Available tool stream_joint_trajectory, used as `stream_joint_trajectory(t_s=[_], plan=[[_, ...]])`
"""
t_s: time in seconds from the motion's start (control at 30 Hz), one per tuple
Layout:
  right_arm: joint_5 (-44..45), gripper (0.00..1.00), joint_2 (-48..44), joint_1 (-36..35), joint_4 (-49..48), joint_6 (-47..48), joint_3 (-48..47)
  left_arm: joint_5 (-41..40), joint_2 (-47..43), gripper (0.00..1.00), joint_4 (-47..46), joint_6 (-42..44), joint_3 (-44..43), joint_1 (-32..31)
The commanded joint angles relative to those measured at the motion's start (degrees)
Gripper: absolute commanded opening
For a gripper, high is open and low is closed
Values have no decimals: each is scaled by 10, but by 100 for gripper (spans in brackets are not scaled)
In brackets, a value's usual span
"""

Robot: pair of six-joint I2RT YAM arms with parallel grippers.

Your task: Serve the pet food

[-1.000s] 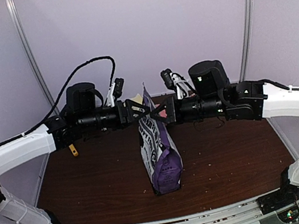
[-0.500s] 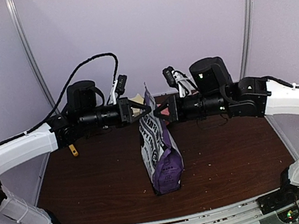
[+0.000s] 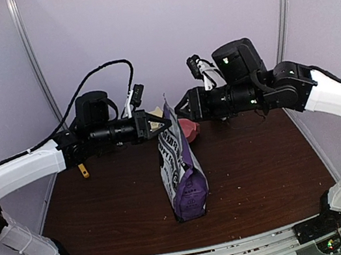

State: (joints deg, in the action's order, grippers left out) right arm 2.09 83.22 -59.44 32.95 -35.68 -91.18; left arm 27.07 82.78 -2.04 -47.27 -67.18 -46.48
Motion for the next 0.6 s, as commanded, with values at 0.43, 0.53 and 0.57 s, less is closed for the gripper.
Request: stream_joint_trajectory(t_s=[0.43, 0.53, 0.57], plan=[[60, 7, 96, 0, 114, -19, -97, -5, -2, 0, 0, 31, -30, -7], [51, 0, 90, 5, 100, -37, -80, -22, 4, 0, 42, 58, -54, -14], [43, 0, 86, 7, 89, -40, -71, -23, 8, 0, 50, 61, -59, -16]])
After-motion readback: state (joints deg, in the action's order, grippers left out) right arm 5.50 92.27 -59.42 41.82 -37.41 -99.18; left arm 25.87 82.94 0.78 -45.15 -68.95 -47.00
